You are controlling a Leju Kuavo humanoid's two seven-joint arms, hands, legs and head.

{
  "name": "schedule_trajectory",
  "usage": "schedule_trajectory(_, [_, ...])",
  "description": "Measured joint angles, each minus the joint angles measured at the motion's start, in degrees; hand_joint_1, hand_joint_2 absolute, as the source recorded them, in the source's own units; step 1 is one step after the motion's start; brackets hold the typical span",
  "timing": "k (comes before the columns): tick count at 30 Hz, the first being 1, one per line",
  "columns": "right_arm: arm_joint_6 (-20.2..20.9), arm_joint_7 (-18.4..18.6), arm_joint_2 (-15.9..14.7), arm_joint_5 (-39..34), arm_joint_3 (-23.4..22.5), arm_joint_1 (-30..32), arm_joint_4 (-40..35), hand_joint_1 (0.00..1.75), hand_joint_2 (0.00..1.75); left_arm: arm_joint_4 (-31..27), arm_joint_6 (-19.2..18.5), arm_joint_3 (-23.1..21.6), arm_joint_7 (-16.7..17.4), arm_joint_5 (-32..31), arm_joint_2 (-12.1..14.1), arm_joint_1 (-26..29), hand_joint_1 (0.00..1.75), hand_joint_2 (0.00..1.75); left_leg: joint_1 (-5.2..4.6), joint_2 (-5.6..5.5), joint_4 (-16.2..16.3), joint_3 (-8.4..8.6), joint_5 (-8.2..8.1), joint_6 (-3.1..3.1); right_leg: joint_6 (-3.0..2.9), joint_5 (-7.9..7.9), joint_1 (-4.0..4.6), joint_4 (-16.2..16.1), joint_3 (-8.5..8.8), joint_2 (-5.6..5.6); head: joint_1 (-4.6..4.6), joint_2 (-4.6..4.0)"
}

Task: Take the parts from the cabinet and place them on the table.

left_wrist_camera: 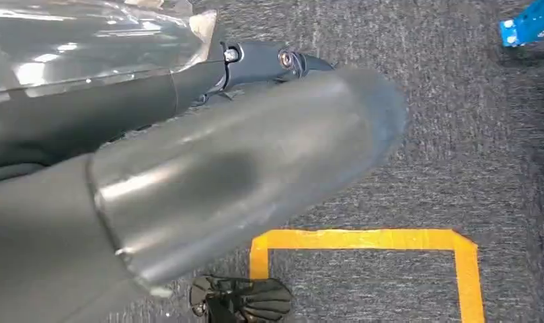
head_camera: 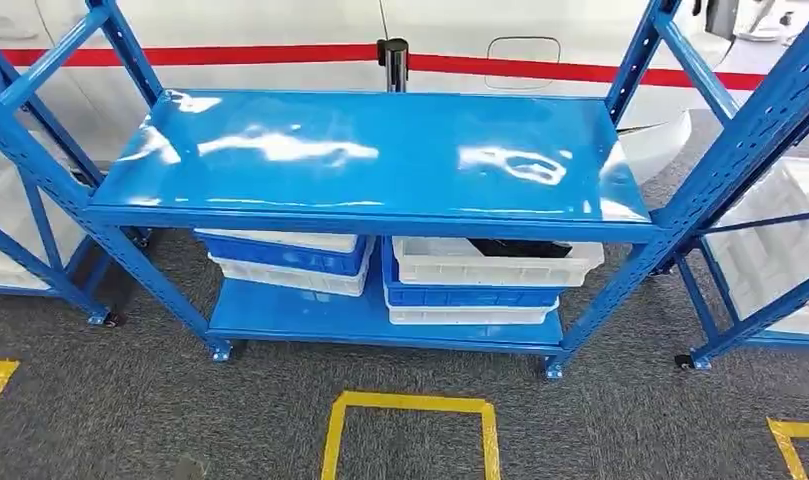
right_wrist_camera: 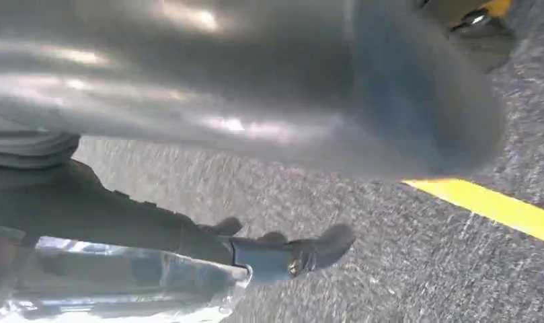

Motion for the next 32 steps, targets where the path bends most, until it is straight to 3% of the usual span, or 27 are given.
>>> schedule_trajectory(1, [0.0, 0.0, 0.1, 0.1, 0.0, -0.1, 0.0, 0.00, 0.00, 0.0, 0.0, 0.1, 0.0, 0.0, 0.0, 0.1, 0.00, 0.00, 0.02, -0.39, 0.3, -0.22, -0.10, -0.23, -0.49, 0.32, -0.83, -0.3, 0.58, -0.55, 0.04, 0.00])
schedule_trajectory(2, [0.0, 0.0, 0.0, 0.1, 0.0, -0.2, 0.0, 0.00, 0.00, 0.0, 0.0, 0.1, 0.2, 0.1, 0.0, 0.3, 0.00, 0.00, -0.02, 1.58, 1.5, -0.62, -0.92, -0.50, -0.64, 0.41, -0.79, -0.4, 0.76, -0.88, -0.09, 0.00])
schedule_trajectory(3, [0.0, 0.0, 0.0, 0.2, 0.0, -0.2, 0.0, 0.00, 0.00, 0.0, 0.0, 0.1, 0.3, 0.1, 0.0, 0.3, 0.00, 0.00, 0.01, 3.44, 4.1, -1.74, -2.74, -0.88, -1.14, 0.35, -0.76, -0.4, 0.84, -1.24, -0.51, 0.00])
schedule_trajectory(5, [0.4, 0.0, 0.0, 0.2, 0.0, 0.0, 0.0, 0.00, 0.00, 0.0, -0.1, 0.1, 0.7, 0.1, 0.0, 0.2, 0.00, 0.00, 0.41, 4.85, 12.7, -6.04, -7.05, -1.53, -1.30, 0.20, -0.51, -0.4, 0.93, -1.96, -0.48, 0.00])
schedule_trajectory(6, [0.4, 0.1, 0.0, 0.1, 0.0, 0.0, 0.0, 0.00, 0.00, 0.0, -0.2, 0.1, 0.9, 0.1, 0.0, 0.2, 0.00, 0.00, 0.48, 5.18, 16.6, -8.14, -8.28, -1.75, -1.41, 0.11, -0.45, -0.4, 0.87, -2.33, -0.50, 0.00])
schedule_trajectory(7, [0.4, 0.1, 0.0, -0.1, 0.0, 0.0, 0.0, 0.00, 0.00, 0.0, -0.3, 0.1, 1.0, 0.1, 0.0, 0.4, 0.00, 0.00, 0.61, 5.40, 18.0, -9.06, -8.03, -1.81, -1.41, 0.09, -0.44, -0.4, 0.88, -2.57, -0.50, 0.00])
schedule_trajectory(8, [0.4, 0.1, 0.0, -0.2, 0.0, 0.0, 0.0, 0.00, 0.00, 0.0, -0.2, 0.1, 1.3, 0.1, 0.0, 0.5, 0.00, 0.00, 0.71, 5.42, 16.6, -8.56, -6.64, -1.77, -1.45, 0.04, -0.43, -0.4, 0.91, -2.68, -0.48, 0.00])
schedule_trajectory(10, [0.6, 0.1, 0.1, -0.4, 0.0, -0.1, 0.0, 0.00, 0.00, 0.0, 0.1, 0.1, 1.5, 0.0, 0.0, 0.5, 0.00, 0.00, 0.74, 5.45, 7.5, -4.08, -1.67, -1.30, -1.44, -0.07, -0.39, -0.4, 1.16, -2.75, -0.48, 0.00])
schedule_trajectory(11, [0.6, 0.1, 0.1, -0.5, 0.0, -0.1, 0.0, 0.00, 0.00, 0.0, 0.2, 0.1, 1.5, -0.1, 0.0, 0.4, 0.00, 1.75, 0.60, 5.74, 2.5, -1.39, 0.29, -0.79, -1.33, -0.17, -0.38, -0.4, 1.29, -2.76, -0.55, 0.00])
schedule_trajectory(13, [0.6, 0.0, 0.3, -0.6, -0.2, -0.1, 0.0, 0.00, 0.00, 0.0, 0.2, 0.1, 1.4, -0.1, -0.1, 0.0, 0.00, 1.75, -0.01, 6.08, 0.2, -0.42, 0.01, -0.21, -0.90, -0.42, 0.09, -0.4, 1.19, -2.78, -0.44, 0.00])
schedule_trajectory(14, [0.6, 0.0, 0.3, -0.6, -0.3, 0.0, 0.0, 0.00, 0.00, 0.0, 0.2, 0.1, 1.3, -0.2, -0.1, 0.0, 0.00, 1.75, 0.08, 6.04, 0.0, -0.30, 0.42, -0.94, -1.08, -0.72, 0.46, -0.2, 0.81, -2.79, -0.53, 0.02])
schedule_trajectory(16, [0.6, 0.0, 0.5, -0.6, -0.5, 0.0, 0.0, 0.00, 0.00, 0.0, 0.4, 0.1, 1.1, 0.0, -0.1, 0.0, 0.00, 1.75, -0.18, 5.99, 0.0, -0.12, 0.06, -1.05, -0.99, -0.75, 0.15, -0.3, 0.73, -2.83, -0.39, 0.00])
schedule_trajectory(17, [0.6, 0.0, 0.5, -0.6, -0.5, 0.0, 0.0, 0.00, 1.75, 0.0, 0.4, 0.1, 1.0, 0.0, -0.1, 0.0, 0.00, 1.75, -0.30, 5.97, 0.0, -0.11, 0.01, -0.82, -0.98, -0.75, 0.13, -0.3, 0.77, -2.83, -0.39, 0.00])
schedule_trajectory(23, [1.0, 0.4, 0.6, -1.8, -1.3, 0.3, -0.2, 0.00, 1.75, -0.1, 0.8, -0.4, 2.0, 1.4, -0.1, 0.9, 0.00, 1.75, -0.35, 5.78, 0.0, -0.07, -0.14, -0.49, -0.90, -0.70, 0.00, -0.8, 1.10, -2.87, -0.39, 0.00])
schedule_trajectory(24, [1.0, 0.4, 0.6, -2.4, -1.3, 0.7, -0.4, 0.00, 1.75, -0.2, 0.7, -1.1, 2.6, 2.2, 0.0, 1.5, 0.00, 0.00, -0.35, 5.77, 0.0, -0.03, -0.19, -0.41, -0.84, -0.74, 0.00, -0.9, 1.16, -2.87, -0.39, 0.00])
schedule_trajectory(25, [1.1, 0.4, 0.5, -3.3, -1.2, 1.1, -0.7, 0.00, 1.75, -0.5, 0.2, -2.0, 3.5, 3.3, 0.0, 2.1, 0.00, 0.00, -0.35, 5.75, 0.0, 0.00, -0.21, -0.38, -0.62, -0.76, -0.01, -0.9, 1.24, -2.87, -0.39, 0.00])
schedule_trajectory(26, [1.3, 0.5, 0.5, -4.2, -1.2, 1.4, -0.9, 0.00, 0.00, -0.6, -0.1, -2.7, 4.2, 4.3, 0.1, 2.7, 0.00, 0.00, -0.35, 5.69, 0.0, 0.01, -0.22, -0.37, -0.62, -0.77, -0.02, -0.9, 1.24, -2.90, -0.39, 0.00])
schedule_trajectory(32, [3.5, 0.5, 0.3, -10.0, 0.5, 3.4, -2.8, 0.00, 0.00, -2.2, -3.1, -8.4, 8.7, 10.8, 0.7, 5.8, 0.00, 0.00, -0.35, 5.66, 0.1, 0.10, -0.37, -0.16, -0.44, -0.90, -0.02, -1.0, 1.39, -2.95, -0.39, 0.00])
